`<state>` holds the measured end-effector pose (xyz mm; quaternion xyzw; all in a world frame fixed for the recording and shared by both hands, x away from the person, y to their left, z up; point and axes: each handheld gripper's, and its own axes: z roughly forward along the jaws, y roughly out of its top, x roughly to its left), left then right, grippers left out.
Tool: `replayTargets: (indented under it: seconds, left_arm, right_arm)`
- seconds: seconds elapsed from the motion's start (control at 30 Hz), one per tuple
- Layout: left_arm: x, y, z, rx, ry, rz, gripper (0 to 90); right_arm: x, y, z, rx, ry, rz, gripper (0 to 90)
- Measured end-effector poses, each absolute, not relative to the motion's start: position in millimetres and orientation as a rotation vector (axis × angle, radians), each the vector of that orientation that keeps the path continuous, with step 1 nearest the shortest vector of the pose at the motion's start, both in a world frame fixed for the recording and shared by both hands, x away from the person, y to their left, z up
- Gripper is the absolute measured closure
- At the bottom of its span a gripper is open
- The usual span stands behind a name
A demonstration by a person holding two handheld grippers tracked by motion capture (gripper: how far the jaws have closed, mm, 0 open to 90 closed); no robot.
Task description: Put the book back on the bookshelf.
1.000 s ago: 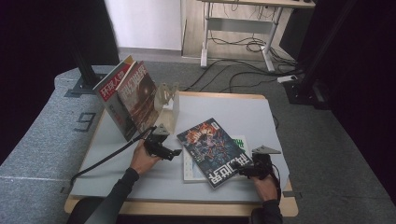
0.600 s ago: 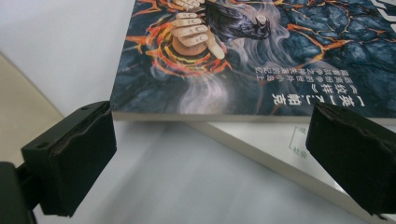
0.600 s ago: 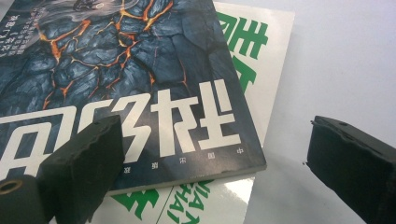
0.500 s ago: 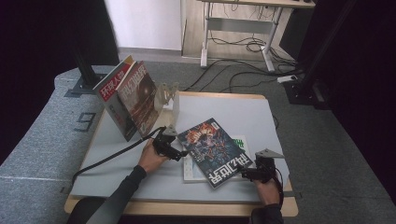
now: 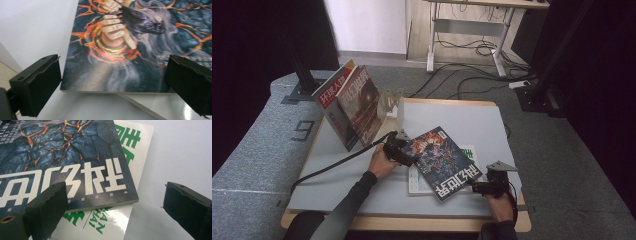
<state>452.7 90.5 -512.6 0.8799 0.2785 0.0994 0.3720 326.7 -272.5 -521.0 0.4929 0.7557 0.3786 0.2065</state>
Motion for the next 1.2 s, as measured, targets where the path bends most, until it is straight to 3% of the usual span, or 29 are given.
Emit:
replayTargets:
  seconds: [0.73,1.2]
  left_arm:
    - [465,93,-516,2.241,0.782,0.098,1.7]
    - [458,91,-514,2.244,0.821,0.104,4.1]
  right_arm:
    - [322,-275,-520,1.346,2.138,1.033,6.9]
    - [325,-281,-523,1.399,2.123,1.039,2.4]
